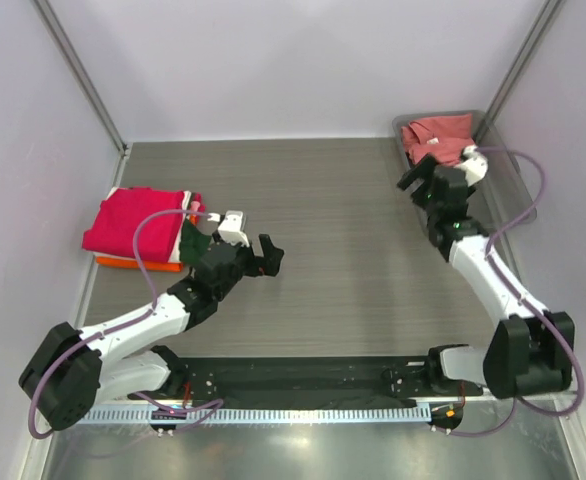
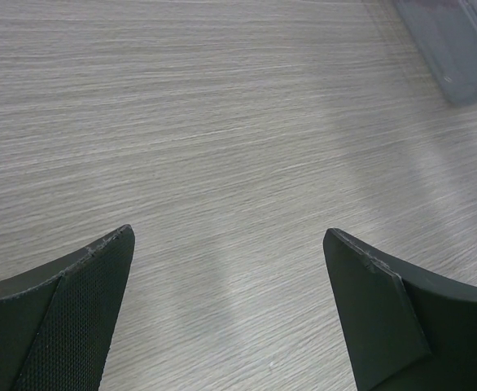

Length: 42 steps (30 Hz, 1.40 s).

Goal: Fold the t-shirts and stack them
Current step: Grab the tshirt from the pile

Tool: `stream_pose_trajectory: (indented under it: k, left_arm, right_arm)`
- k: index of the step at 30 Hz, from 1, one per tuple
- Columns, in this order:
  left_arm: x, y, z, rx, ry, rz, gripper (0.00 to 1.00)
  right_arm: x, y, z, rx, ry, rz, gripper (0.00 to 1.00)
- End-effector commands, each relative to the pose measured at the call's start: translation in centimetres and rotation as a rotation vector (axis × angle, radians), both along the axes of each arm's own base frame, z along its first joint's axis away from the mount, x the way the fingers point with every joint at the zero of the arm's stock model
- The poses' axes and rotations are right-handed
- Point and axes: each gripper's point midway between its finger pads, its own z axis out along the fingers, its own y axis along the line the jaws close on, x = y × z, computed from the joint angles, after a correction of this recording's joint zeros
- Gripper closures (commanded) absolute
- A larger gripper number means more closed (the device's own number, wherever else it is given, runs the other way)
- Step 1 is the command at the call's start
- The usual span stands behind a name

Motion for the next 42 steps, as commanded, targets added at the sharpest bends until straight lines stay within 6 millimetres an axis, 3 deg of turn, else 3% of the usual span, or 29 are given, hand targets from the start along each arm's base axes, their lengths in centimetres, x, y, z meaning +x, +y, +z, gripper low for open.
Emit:
stream_pose_trajectory:
  k: [1, 3, 5, 7, 8, 9, 10, 11, 12, 15, 17, 18, 20, 21, 22, 24, 25, 27, 28, 29, 30, 31, 32, 33, 36, 38, 39, 41, 42]
  left_arm:
    - [1.1, -0.4, 2.2, -0.036, -0.039, 0.025, 0.01]
    - [1.1, -0.5, 2.1, -0.038, -0.033, 0.022, 0.0]
    - [1.1, -0.7, 2.0, -0.036, -0.028, 0.017, 0.01]
    - [1.2, -0.8, 1.8, -0.035, -0.024, 0.015, 0.01]
    - [1.2, -1.0, 1.7, -0.036, -0.019, 0.008, 0.01]
    - [1.2, -1.1, 1.7, -0.036, -0.015, 0.004, 0.01]
    - [1.2, -1.1, 1.4, -0.032, -0.007, 0.001, 0.01]
    - [1.3, -1.4, 1.7, -0.039, -0.006, -0.003, 0.01]
    - [1.3, -1.4, 1.6, -0.038, -0.001, -0.004, 0.01]
    - [1.4, -1.5, 1.6, -0.034, 0.005, -0.002, 0.02]
    - [1.4, -1.5, 1.5, -0.032, 0.004, 0.0, 0.02]
    - [1.4, -1.5, 1.5, -0.033, 0.004, -0.003, 0.02]
    - [1.4, -1.5, 1.7, -0.035, 0.0, -0.001, 0.02]
    - [1.4, -1.4, 1.8, -0.034, 0.0, -0.002, 0.02]
    - [1.4, -1.4, 1.9, -0.035, -0.002, 0.0, 0.02]
    - [1.4, -1.3, 2.2, -0.036, -0.01, 0.003, 0.02]
    - [1.4, -1.2, 2.1, -0.032, -0.009, 0.006, 0.02]
    - [1.4, -1.1, 1.9, -0.026, -0.008, 0.009, 0.02]
    - [1.5, -1.2, 2.0, -0.024, -0.008, 0.009, 0.02]
    - [1.5, -1.2, 1.9, -0.023, -0.007, 0.009, 0.02]
    - [1.5, -1.2, 2.0, -0.024, -0.007, 0.009, 0.02]
    - [1.5, -1.3, 1.9, -0.022, -0.006, 0.004, 0.02]
    - [1.5, -1.3, 1.9, -0.024, -0.005, 0.003, 0.02]
    - [1.5, -1.4, 1.8, -0.021, -0.003, 0.001, 0.02]
    - [1.6, -1.5, 1.7, -0.018, 0.001, -0.002, 0.02]
    - [1.6, -1.5, 1.5, -0.013, 0.005, -0.002, 0.02]
    - [1.6, -1.5, 1.6, -0.011, 0.004, 0.0, 0.02]
    - [1.7, -1.4, 1.6, -0.008, 0.002, 0.007, 0.02]
    - [1.8, -1.2, 1.6, -0.004, 0.0, 0.015, 0.02]
  right_arm:
    - [3.7, -4.4, 1.5, 0.092, 0.016, -0.139, 0.03]
    - [5.7, -7.2, 2.9, 0.139, -0.014, -0.239, 0.05]
    - [7.6, -9.1, 0.8, 0.133, 0.021, -0.336, 0.06]
    - [10.3, -10.7, 1.7, 0.156, -0.013, -0.396, 0.05]
    - [11.8, -11.6, -1.2, 0.145, 0.035, -0.44, 0.05]
    - [13.8, -12.4, 1.0, 0.16, -0.022, -0.462, 0.06]
    - [14.7, -13.6, 0.7, 0.167, -0.02, -0.491, 0.06]
    - [16.4, -13.9, -2.8, 0.176, 0.042, -0.487, 0.07]
    - [18.2, -14.3, -1.4, 0.199, 0.011, -0.483, 0.07]
    - [22.2, -15.4, -4.9, 0.296, 0.034, -0.464, 0.12]
    - [24.2, -16.0, -4.7, 0.335, 0.001, -0.459, 0.17]
    - [24.8, -16.2, -7.5, 0.337, 0.04, -0.469, 0.18]
    - [26.2, -16.5, -7.9, 0.35, 0.023, -0.476, 0.18]
    - [26.4, -16.6, -10.3, 0.35, 0.061, -0.489, 0.18]
    - [26.7, -16.7, -10.9, 0.359, 0.063, -0.491, 0.18]
    - [27.6, -16.8, -10.9, 0.372, 0.047, -0.483, 0.31]
    - [27.9, -16.8, -11.4, 0.368, 0.053, -0.478, 0.47]
    - [28.3, -16.9, -10.0, 0.336, 0.031, -0.457, 0.64]
    - [28.2, -17.3, -8.0, 0.311, 0.0, -0.474, 0.74]
    - [27.8, -17.6, -6.6, 0.277, -0.015, -0.491, 0.95]
    - [27.3, -17.4, -5.3, 0.228, -0.018, -0.497, 0.99]
    - [26.5, -18.2, -3.7, 0.176, -0.041, -0.549, 0.99]
    - [25.6, -18.0, 0.1, 0.15, -0.09, -0.553, 0.99]
    - [24.9, -18.1, 2.0, 0.099, -0.101, -0.554, 0.99]
    - [21.8, -16.4, 10.5, 0.013, -0.212, -0.541, 0.99]
    - [20.1, -13.3, 13.0, -0.045, -0.237, -0.504, 0.99]
    - [17.8, -12.5, 18.4, -0.055, -0.343, -0.51, 0.99]
    - [16.0, -7.9, 21.2, -0.107, -0.372, -0.412, 0.99]
    - [14.2, -6.1, 24.6, -0.088, -0.435, -0.332, 0.99]
